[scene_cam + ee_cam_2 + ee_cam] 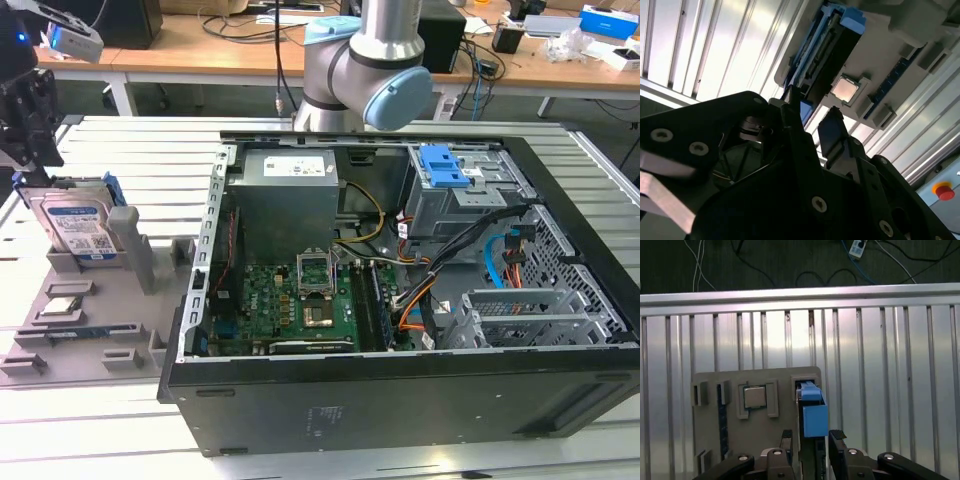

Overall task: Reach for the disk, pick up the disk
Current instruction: 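Pick up the disk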

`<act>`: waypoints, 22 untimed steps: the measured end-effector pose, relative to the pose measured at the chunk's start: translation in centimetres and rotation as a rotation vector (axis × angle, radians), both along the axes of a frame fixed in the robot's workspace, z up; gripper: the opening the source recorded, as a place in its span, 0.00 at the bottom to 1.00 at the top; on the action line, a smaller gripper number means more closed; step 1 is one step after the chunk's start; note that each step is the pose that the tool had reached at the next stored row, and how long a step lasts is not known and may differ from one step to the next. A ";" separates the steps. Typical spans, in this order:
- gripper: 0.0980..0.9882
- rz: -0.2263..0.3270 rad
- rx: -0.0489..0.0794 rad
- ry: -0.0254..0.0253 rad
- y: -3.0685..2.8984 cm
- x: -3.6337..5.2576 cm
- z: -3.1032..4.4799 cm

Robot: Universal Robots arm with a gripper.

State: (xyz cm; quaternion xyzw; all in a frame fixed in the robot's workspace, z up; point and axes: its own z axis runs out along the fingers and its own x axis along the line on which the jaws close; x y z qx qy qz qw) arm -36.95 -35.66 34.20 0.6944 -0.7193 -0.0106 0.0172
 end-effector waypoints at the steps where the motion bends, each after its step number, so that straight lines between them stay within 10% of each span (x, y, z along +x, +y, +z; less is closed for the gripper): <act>1: 0.37 0.003 -0.001 0.0000 0.10 0.04 -0.22; 22: 0.37 0.021 -0.005 0.0001 0.38 0.09 -3.73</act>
